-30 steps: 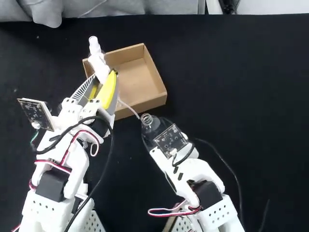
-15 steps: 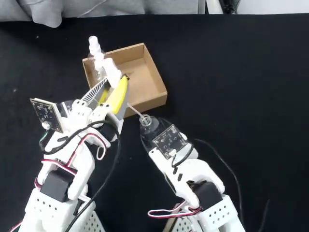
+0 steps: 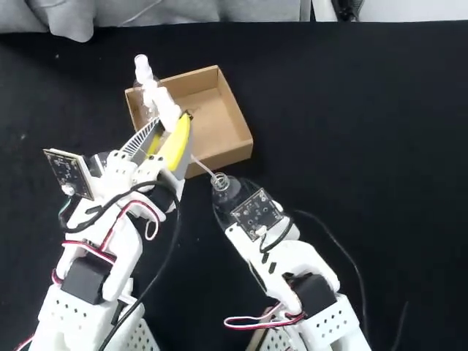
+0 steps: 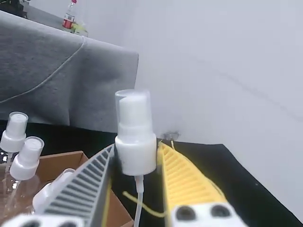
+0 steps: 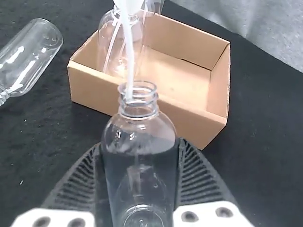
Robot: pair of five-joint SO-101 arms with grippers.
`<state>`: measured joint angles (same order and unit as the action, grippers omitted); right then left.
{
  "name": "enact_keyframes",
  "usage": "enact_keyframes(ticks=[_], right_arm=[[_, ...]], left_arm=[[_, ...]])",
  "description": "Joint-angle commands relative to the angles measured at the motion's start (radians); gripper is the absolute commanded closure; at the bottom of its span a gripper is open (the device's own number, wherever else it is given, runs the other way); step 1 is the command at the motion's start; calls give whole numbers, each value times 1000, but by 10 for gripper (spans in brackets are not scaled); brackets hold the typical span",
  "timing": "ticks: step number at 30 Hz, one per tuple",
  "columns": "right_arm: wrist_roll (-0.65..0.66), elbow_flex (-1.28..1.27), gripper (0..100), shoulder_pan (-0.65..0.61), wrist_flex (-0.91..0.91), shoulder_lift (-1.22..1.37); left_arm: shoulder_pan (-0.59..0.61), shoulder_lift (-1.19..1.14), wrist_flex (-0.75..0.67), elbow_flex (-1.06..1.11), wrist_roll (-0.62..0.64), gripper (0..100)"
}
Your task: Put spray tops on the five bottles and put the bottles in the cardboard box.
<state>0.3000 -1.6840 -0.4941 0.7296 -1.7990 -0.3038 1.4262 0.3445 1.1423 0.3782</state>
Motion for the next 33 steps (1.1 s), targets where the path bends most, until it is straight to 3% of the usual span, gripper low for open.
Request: enact_keyframes(ticks=[1, 13, 27, 33], right_arm=[[2, 16, 984, -21, -37, -96], [2, 16, 984, -25, -35, -125], [2, 16, 984, -25, -37, -125], [0, 15, 984, -17, -64, -122]], left_arm=[[8, 11, -25, -21, 3, 972], [10, 6, -192, 68, -54, 972], [-2, 5, -190, 87, -58, 972], [-62, 5, -186, 119, -60, 972]])
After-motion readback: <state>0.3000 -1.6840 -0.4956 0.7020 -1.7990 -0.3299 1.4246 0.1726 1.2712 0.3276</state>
